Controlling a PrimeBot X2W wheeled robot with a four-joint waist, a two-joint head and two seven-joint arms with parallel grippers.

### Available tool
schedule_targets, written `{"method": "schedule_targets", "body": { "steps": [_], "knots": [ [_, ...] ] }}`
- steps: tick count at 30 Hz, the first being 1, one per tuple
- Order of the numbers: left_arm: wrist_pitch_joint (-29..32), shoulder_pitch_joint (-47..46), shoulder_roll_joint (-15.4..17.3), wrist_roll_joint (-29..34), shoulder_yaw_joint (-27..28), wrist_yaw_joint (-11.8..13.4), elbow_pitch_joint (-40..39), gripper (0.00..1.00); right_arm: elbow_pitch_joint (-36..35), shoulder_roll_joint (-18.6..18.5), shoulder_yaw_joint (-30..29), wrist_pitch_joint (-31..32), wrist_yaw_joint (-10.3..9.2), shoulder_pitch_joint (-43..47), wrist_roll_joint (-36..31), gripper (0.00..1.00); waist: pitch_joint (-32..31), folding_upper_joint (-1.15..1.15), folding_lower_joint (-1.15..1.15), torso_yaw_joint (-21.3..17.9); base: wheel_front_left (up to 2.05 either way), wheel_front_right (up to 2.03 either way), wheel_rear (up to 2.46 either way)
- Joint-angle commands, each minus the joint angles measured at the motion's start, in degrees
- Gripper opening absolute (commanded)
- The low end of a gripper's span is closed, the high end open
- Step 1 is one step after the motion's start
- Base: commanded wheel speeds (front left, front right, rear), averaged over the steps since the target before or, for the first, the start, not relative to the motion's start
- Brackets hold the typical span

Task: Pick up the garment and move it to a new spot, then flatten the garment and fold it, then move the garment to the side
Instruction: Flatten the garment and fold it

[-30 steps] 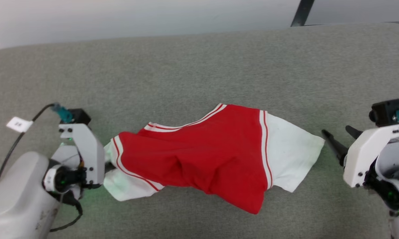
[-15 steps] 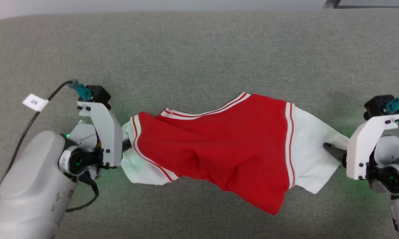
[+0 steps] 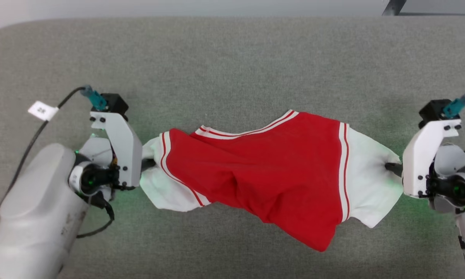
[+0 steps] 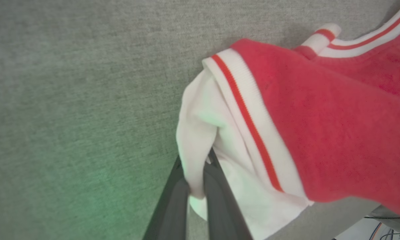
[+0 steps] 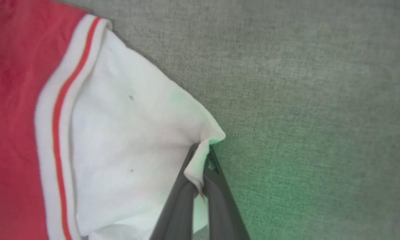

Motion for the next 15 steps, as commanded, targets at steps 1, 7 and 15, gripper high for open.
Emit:
{"method": "schedule_targets", "body": {
  "steps": [1, 7, 15],
  "knots": [
    [0.6, -1.0, 0.6, 0.7, -0.3, 0.1, 0.8, 0.0, 0.2, -0.1, 0.9, 0.7, 0.04, -1.3, 0.7, 0.0, -1.6, 0.0, 0.0, -0.1, 0.0, 0.0, 0.0],
    [1.8, -6.2, 0.5, 1.4, -0.4, 0.1, 0.6, 0.0, -0.9, -0.8, 0.9, -0.2, 0.04, -8.1, 1.4, 0.0, -5.7, 0.0, 0.0, -0.1, 0.0, 0.0, 0.0],
    [-3.3, -15.6, 0.2, 3.9, 0.5, -1.2, 1.4, 0.0, 2.1, 0.7, 1.3, -13.7, 0.03, -19.7, -3.0, 0.0, -11.8, 0.0, 0.0, -0.5, 0.0, 0.0, 0.0]
  ]
}}
